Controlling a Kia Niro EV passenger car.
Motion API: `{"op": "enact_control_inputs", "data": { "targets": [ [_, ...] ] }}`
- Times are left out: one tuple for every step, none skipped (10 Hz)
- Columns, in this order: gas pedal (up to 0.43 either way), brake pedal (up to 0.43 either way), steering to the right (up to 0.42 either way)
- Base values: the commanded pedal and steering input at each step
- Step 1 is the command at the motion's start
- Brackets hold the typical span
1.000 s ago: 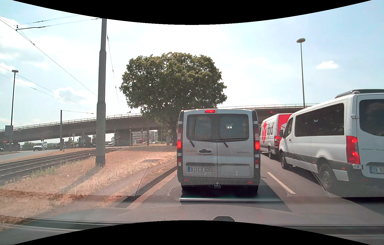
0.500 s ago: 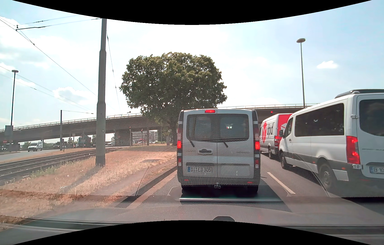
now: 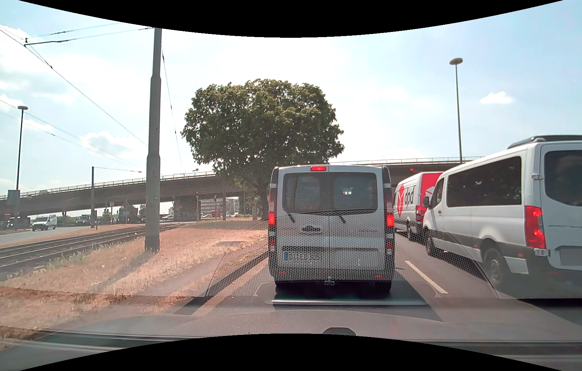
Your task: Follow the waypoints while adhering to traffic rules and regulations
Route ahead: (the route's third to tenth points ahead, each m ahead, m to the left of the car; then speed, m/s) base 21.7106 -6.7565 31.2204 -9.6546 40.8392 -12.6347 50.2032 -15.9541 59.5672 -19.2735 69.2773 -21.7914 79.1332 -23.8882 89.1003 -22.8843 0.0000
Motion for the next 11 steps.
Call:
{"op": "enact_control_inputs", "data": {
  "targets": [
    [0.0, 0.299, 0.014],
    [0.0, 0.299, 0.014],
    [0.0, 0.299, 0.014],
    [0.0, 0.299, 0.014],
    [0.0, 0.299, 0.014],
    [0.0, 0.299, 0.014],
    [0.0, 0.299, 0.014],
    [0.0, 0.299, 0.014],
    [0.0, 0.299, 0.014],
    [0.0, 0.299, 0.014],
    [0.0, 0.299, 0.014]
  ]
}}
